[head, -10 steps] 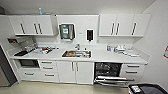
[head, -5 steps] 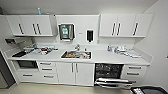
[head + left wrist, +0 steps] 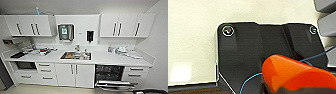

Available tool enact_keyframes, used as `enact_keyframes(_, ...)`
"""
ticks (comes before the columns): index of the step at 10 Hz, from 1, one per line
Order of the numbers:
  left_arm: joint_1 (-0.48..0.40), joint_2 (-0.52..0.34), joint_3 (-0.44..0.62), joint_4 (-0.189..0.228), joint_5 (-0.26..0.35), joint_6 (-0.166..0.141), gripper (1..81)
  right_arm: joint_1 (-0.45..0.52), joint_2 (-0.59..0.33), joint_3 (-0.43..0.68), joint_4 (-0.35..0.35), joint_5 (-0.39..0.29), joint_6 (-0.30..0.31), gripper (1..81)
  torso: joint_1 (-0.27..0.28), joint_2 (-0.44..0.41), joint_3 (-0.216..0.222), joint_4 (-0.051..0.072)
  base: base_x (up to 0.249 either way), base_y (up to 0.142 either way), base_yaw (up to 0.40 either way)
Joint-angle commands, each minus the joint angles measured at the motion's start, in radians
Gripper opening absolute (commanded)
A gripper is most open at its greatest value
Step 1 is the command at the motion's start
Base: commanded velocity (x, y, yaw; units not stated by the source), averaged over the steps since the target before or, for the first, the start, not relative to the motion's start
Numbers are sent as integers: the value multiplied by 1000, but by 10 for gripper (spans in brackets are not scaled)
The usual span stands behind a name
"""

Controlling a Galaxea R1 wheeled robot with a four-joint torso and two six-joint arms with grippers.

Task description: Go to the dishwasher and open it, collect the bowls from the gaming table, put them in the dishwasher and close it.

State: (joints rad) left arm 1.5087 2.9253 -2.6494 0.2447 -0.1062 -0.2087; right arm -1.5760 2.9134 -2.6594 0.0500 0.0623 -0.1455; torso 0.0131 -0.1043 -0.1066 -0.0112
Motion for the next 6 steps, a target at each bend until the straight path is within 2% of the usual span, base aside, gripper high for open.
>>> enact_keyframes(1, -46, -9, 0, 11, 42, 5, 10, 44, -7, 1, -10, -53, 0, 10, 0, 0, 0, 0, 103, 0, 0)
enact_keyframes(6, -48, -6, 0, 11, 42, 5, 10, 46, -7, 3, -7, -61, 0, 10, 0, 0, 0, 0, 103, 0, 0)
